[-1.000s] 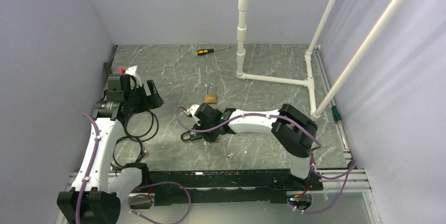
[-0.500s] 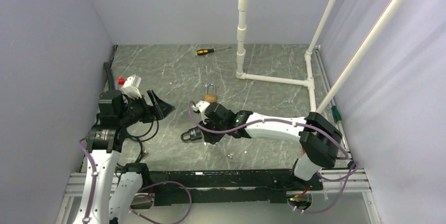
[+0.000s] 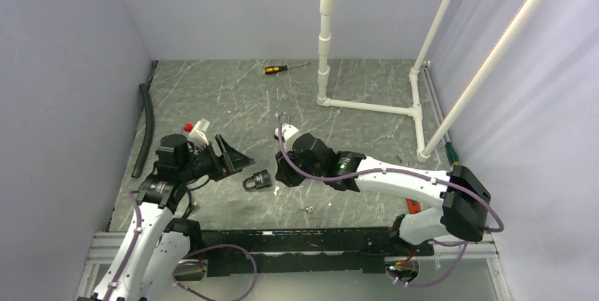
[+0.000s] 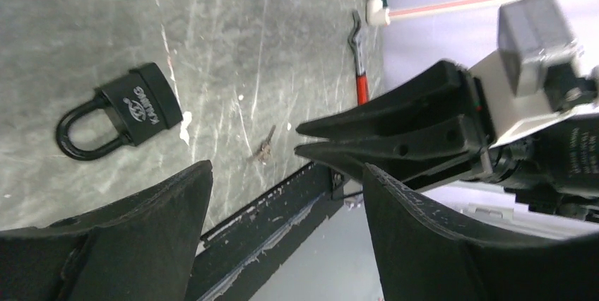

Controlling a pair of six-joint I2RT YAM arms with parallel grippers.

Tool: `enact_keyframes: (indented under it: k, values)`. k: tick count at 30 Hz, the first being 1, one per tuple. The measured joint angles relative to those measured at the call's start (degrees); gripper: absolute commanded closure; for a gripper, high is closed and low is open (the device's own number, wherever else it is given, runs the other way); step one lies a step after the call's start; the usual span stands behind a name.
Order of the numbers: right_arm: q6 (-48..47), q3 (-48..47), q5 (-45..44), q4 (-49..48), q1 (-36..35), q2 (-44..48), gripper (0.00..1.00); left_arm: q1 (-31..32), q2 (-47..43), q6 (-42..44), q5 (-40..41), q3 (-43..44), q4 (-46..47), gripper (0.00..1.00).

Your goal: Unlock with the key

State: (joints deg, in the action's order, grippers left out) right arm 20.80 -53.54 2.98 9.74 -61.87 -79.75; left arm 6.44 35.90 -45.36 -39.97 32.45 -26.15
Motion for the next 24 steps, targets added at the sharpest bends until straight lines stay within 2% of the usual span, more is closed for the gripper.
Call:
enact_keyframes:
  k: [4, 7, 9, 12, 19, 24]
  values:
    - [1.4, 0.5, -2.6, 0.0, 0.6, 1.6, 0.74, 7.4, 2.4, -1.9, 4.4, 0.0, 1.9, 0.17]
    - [1.7, 0.6, -3.9, 0.5, 1.6, 1.7, 0.62, 10.9, 7.1, -1.1, 7.9, 2.5, 0.9, 0.18]
    - [1.4, 0.6, -3.8, 1.3, 2.1, 1.5, 0.54, 11.6, 10.3, 0.2, 10.2, 5.2, -1.2, 0.18]
    - [0.9, 0.6, -2.7, 2.5, 1.7, 0.1, 0.48, 12.0, 11.6, 2.4, 15.0, 9.1, -5.4, 0.18]
    - [1.6, 0.7, -1.6, 4.0, -3.1, -4.2, 0.45, 12.3, 7.6, 4.4, 25.4, 13.9, -17.7, 0.19]
    - [7.5, -1.4, -1.6, 4.3, -8.7, -8.3, 0.33, 12.4, 4.8, 8.2, 32.5, 23.0, -27.1, 0.18]
